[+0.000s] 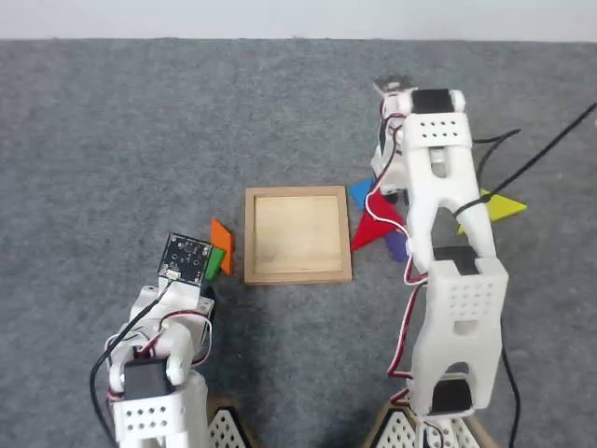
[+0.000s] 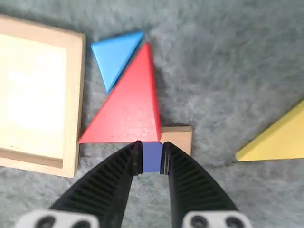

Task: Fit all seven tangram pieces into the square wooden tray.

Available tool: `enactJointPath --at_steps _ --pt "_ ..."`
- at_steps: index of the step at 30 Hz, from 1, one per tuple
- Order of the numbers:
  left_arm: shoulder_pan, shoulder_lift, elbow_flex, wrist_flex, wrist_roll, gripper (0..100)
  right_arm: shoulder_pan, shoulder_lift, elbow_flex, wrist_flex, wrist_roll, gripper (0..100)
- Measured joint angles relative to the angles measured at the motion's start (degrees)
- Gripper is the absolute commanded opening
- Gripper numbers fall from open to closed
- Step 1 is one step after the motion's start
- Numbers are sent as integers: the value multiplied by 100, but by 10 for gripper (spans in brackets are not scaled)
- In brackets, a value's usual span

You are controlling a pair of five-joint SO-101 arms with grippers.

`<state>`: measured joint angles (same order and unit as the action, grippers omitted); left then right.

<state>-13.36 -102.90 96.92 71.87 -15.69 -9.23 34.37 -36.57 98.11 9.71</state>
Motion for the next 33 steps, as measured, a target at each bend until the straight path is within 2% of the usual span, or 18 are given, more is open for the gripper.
enactJointPath --at_steps 6,12,18,23,27,33 --pt "0 0 0 0 0 168 -343 -1160 132 220 -229 80" --pt "0 0 0 0 0 168 -554 -2286 1327 167 -563 80" --pt "0 0 0 0 0 168 -765 -3930 3921 -1231 -756 80" --pt "0 0 0 0 0 168 -721 -5319 6435 -3068 -870 80" --pt "0 0 0 0 0 168 -580 -5248 6558 -3622 -870 76" --pt "0 0 0 0 0 168 -246 -3675 5503 -3710 -888 95"
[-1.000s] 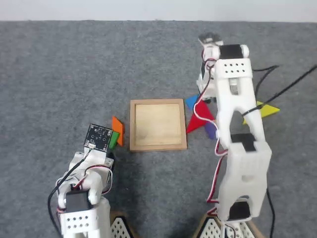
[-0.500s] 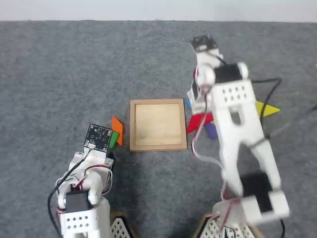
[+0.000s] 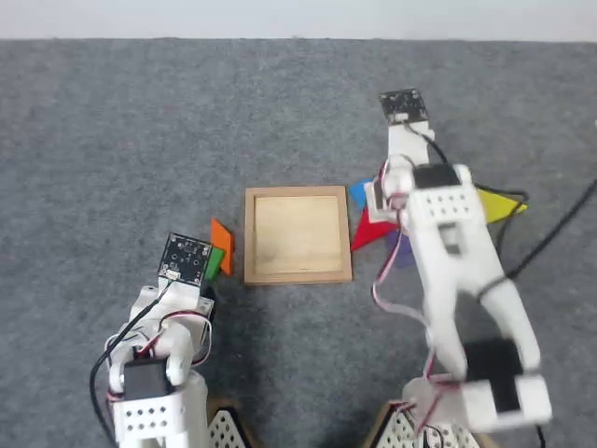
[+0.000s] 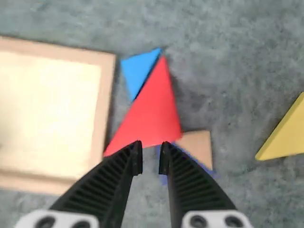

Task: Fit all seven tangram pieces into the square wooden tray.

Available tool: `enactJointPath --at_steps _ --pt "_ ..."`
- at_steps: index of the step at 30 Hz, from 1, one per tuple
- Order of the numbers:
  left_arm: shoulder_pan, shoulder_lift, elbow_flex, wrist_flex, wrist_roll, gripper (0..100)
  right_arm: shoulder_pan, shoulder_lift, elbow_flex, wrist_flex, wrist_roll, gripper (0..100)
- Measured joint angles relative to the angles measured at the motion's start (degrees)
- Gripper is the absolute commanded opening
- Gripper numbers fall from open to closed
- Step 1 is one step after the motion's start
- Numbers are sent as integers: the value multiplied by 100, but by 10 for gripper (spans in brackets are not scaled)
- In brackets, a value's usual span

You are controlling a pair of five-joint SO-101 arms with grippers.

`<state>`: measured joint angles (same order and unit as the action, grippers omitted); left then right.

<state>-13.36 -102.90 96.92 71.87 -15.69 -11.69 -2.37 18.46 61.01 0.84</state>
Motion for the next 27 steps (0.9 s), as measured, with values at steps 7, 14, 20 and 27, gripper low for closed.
enactJointPath --at_steps 7,14,20,27 --pt "0 0 0 0 0 168 237 1635 -1081 18 -88 259" --pt "0 0 0 0 0 168 44 2251 -1213 -281 -229 271" --pt "0 0 0 0 0 168 -9 2769 -1802 -264 -229 270" --pt "0 0 0 0 0 168 -9 3358 -2576 79 -264 218"
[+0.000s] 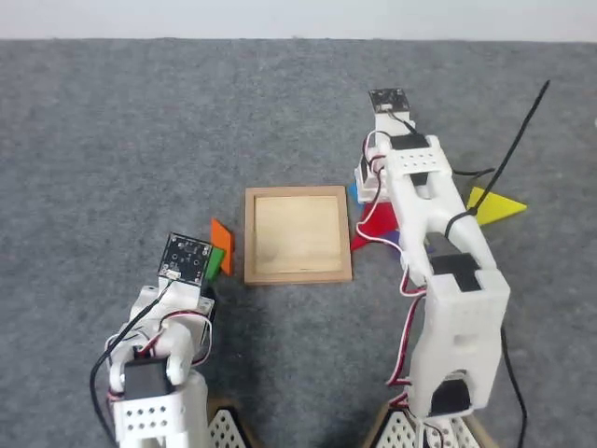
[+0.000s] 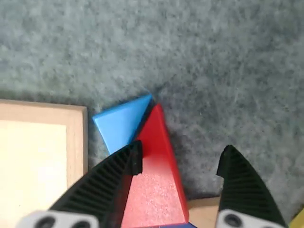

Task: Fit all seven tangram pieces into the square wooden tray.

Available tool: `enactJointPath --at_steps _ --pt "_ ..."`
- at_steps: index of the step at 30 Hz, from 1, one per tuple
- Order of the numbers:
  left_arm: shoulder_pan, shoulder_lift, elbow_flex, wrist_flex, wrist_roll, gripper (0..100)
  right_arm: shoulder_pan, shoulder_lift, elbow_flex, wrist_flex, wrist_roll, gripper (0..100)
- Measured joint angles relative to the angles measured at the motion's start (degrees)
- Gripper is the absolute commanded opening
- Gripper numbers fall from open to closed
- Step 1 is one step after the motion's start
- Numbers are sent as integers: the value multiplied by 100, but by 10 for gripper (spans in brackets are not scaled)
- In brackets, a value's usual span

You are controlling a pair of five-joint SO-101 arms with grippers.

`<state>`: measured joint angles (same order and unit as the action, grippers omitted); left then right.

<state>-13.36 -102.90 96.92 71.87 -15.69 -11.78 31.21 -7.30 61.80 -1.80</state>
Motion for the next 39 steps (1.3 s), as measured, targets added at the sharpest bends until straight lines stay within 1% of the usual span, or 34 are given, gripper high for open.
enactJointPath --at_steps 3,7,14,23,27,30,34,39 --pt "0 0 0 0 0 168 0 97 -158 114 -9 175" --pt "0 0 0 0 0 168 -9 114 -193 158 -18 174" --pt "0 0 0 0 0 168 -264 141 -123 756 0 173" --pt "0 0 0 0 0 168 -105 141 -79 1336 -9 174" --pt "0 0 0 0 0 168 -70 -185 273 1345 -9 174" --pt "0 0 0 0 0 168 -62 -712 598 1345 -9 174" --pt "0 0 0 0 0 168 -70 -1785 1389 853 -18 174" --pt "0 0 0 0 0 168 -176 -3305 3288 -281 -202 185"
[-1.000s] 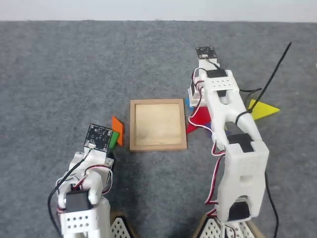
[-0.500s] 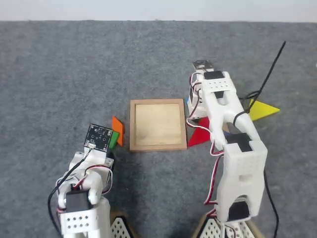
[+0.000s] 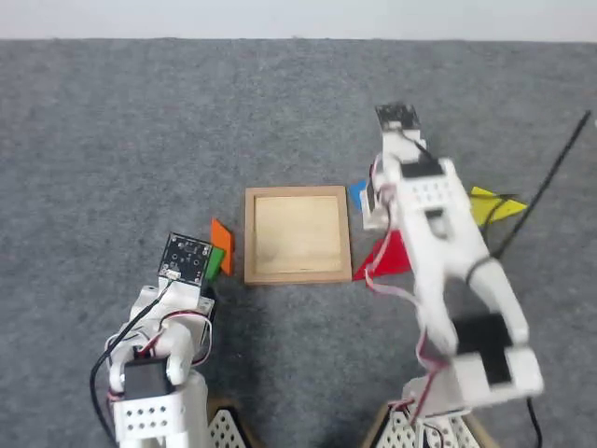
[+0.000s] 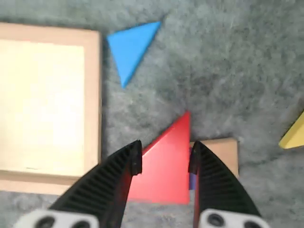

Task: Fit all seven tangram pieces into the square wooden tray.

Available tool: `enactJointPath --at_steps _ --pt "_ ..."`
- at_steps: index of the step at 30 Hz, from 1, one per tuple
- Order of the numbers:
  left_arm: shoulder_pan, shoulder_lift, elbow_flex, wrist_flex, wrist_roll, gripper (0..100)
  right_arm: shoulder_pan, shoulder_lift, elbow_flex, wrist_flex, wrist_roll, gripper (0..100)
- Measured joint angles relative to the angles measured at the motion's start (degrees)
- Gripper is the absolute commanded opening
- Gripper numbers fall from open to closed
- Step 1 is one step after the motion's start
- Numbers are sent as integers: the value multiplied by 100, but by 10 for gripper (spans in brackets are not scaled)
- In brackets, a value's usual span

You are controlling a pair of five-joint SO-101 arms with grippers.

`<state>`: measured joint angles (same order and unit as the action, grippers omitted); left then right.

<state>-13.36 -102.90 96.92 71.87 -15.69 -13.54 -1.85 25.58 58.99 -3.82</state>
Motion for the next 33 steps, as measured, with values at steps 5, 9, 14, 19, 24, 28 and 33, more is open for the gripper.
enactJointPath --at_steps 5,9,14,19,24,28,33 --pt "0 0 0 0 0 168 18 -624 1266 -563 -105 260" --pt "0 0 0 0 0 168 193 -466 1292 -571 -273 273" --pt "0 0 0 0 0 168 281 -70 1213 -563 -308 270" --pt "0 0 0 0 0 168 255 325 747 -229 -299 270" --pt "0 0 0 0 0 168 -202 422 695 -176 -299 239" --pt "0 0 0 0 0 168 -492 431 695 -176 -290 132" --pt "0 0 0 0 0 168 -563 457 747 -158 -281 99"
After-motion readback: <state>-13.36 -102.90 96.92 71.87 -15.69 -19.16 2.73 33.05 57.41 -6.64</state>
